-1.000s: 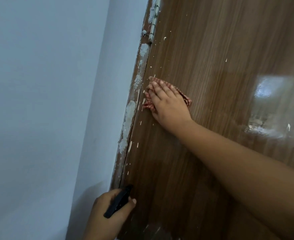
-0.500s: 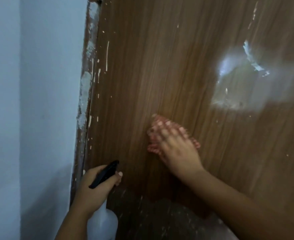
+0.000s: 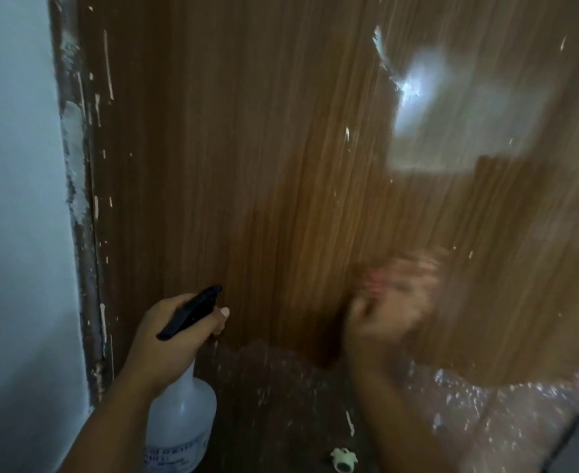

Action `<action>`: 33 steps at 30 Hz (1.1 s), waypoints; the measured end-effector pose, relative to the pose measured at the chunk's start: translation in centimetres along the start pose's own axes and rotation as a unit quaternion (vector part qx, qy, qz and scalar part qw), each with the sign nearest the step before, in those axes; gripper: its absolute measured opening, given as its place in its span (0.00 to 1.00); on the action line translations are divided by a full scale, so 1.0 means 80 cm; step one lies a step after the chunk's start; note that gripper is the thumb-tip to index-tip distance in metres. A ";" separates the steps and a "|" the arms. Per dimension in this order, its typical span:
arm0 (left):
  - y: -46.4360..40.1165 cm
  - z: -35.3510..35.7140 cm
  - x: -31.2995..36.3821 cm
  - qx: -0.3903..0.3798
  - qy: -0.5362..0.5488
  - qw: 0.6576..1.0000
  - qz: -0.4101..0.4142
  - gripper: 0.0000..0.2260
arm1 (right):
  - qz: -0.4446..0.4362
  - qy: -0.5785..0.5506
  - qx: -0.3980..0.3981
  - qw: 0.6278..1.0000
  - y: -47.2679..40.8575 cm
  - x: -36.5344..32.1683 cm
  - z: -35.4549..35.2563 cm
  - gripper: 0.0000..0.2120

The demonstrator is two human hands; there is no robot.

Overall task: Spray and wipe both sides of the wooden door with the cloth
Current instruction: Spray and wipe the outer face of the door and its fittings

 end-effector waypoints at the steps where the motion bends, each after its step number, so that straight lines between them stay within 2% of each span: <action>1: 0.002 0.006 0.002 -0.009 0.000 1.000 0.007 0.10 | -0.138 0.004 -0.011 0.990 0.025 -0.041 0.000 0.21; 2: 0.003 0.010 0.004 -0.017 0.000 1.000 0.013 0.11 | -0.261 0.003 -0.077 0.962 0.052 -0.050 0.019 0.24; 3: 0.004 0.015 0.005 -0.026 0.000 1.000 0.015 0.10 | -0.371 0.057 -0.137 0.917 0.070 -0.053 0.030 0.29; 4: 0.005 0.024 0.005 -0.040 -0.001 0.999 0.014 0.10 | -0.436 0.100 -0.166 0.879 0.079 -0.030 0.052 0.33; 5: 0.006 0.032 0.004 -0.052 -0.005 0.999 0.016 0.10 | -0.459 0.113 -0.189 0.861 0.083 -0.025 0.060 0.36; 7: 0.010 0.047 -0.001 -0.072 -0.012 0.997 0.022 0.16 | -0.435 0.079 -0.172 0.880 0.068 -0.015 0.041 0.36; 8: 0.012 0.055 -0.003 -0.085 -0.020 0.996 0.023 0.19 | -0.407 0.063 -0.134 0.901 0.055 -0.002 0.025 0.35; 9: 0.012 0.070 -0.006 -0.105 -0.029 0.994 0.023 0.20 | -0.342 0.056 -0.097 0.933 0.037 0.029 0.007 0.32; 11: 0.019 0.096 -0.016 -0.129 -0.035 0.991 0.014 0.16 | -0.212 0.021 -0.015 0.977 0.002 0.113 -0.033 0.28; 13: 0.026 0.125 -0.024 -0.152 -0.030 0.988 0.013 0.13 | -0.069 -0.024 0.072 0.995 -0.024 0.194 -0.081 0.28; 15: 0.030 0.160 -0.028 -0.177 -0.026 0.984 0.015 0.13 | 0.036 -0.045 0.106 0.993 -0.040 0.255 -0.121 0.28; 20: 0.038 0.253 -0.004 -0.241 0.000 0.970 0.037 0.11 | 0.082 -0.046 0.078 0.992 -0.034 0.313 -0.148 0.30; 23: 0.048 0.304 0.015 -0.288 -0.008 0.956 0.053 0.10 | 0.196 -0.085 0.098 0.972 -0.008 0.333 -0.153 0.31; 28: 0.055 0.357 0.055 -0.293 -0.009 0.953 0.072 0.13 | 0.275 -0.084 0.078 0.954 0.063 0.339 -0.130 0.33; 32: 0.056 0.396 0.083 -0.284 -0.038 0.955 0.080 0.14 | 0.407 -0.114 0.066 0.904 0.099 0.353 -0.115 0.30; 33: 0.055 0.403 0.086 -0.283 -0.044 0.955 0.081 0.15 | 0.416 -0.119 0.063 0.899 0.104 0.354 -0.114 0.30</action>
Point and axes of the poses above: each hand's wrist, its own y-axis away from the middle knuckle, its own z-axis out of the palm, x = y × z, the point moved 2 cm from there along -y, towards the middle knuckle
